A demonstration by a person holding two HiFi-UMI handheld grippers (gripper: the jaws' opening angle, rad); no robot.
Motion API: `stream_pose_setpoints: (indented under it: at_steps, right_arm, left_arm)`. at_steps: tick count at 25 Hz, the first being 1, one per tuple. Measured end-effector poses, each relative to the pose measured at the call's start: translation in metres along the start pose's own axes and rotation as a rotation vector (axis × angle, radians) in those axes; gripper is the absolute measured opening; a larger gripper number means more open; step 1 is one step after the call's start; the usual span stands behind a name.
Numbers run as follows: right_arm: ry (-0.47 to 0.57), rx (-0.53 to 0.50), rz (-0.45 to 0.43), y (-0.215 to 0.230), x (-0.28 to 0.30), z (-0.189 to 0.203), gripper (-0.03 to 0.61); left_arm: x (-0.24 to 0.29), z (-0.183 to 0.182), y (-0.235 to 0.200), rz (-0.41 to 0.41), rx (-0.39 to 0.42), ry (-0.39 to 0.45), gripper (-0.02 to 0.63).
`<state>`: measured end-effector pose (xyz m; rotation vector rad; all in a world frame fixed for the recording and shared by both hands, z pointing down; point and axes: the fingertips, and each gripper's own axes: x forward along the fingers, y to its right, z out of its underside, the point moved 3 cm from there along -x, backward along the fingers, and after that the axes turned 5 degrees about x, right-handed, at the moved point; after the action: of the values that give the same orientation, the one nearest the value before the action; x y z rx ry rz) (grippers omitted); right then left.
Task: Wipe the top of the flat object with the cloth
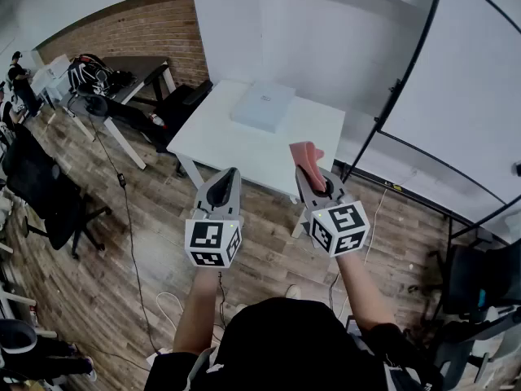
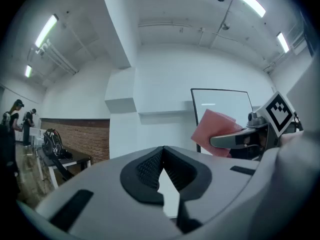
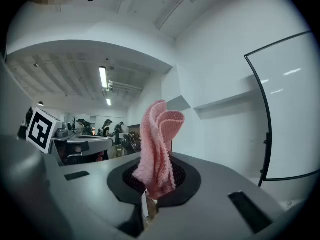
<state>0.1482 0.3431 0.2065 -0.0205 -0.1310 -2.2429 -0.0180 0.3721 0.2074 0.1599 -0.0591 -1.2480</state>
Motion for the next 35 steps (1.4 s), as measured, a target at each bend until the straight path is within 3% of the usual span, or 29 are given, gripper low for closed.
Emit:
stream_pose_setpoints:
  at_steps: [12, 22, 28, 35]
  right_arm:
    - [-0.014, 0.035, -0.026, 0.018, -0.007, 0.007, 0.044]
    - [-0.017, 0.057, -0.049, 0.071, -0.016, 0.013, 0.044]
    - [-0.026, 0.067, -0.087, 0.094, -0.014, 0.025, 0.044]
    - [-0.011, 0.075, -0.115, 0.098, 0.002, 0.025, 0.044]
  left_arm:
    - [0.013, 0.007, 0.018, 0.004, -0.004, -0.028, 0.011]
    - [0.048, 0.011, 0.055, -0.010, -0.001, -0.048, 0.011]
    - [0.058, 0.013, 0.074, -0.037, -0.001, -0.017, 0.011]
    - [0.070, 0.011, 0.067, -0.043, 0.013, -0.014, 0.011]
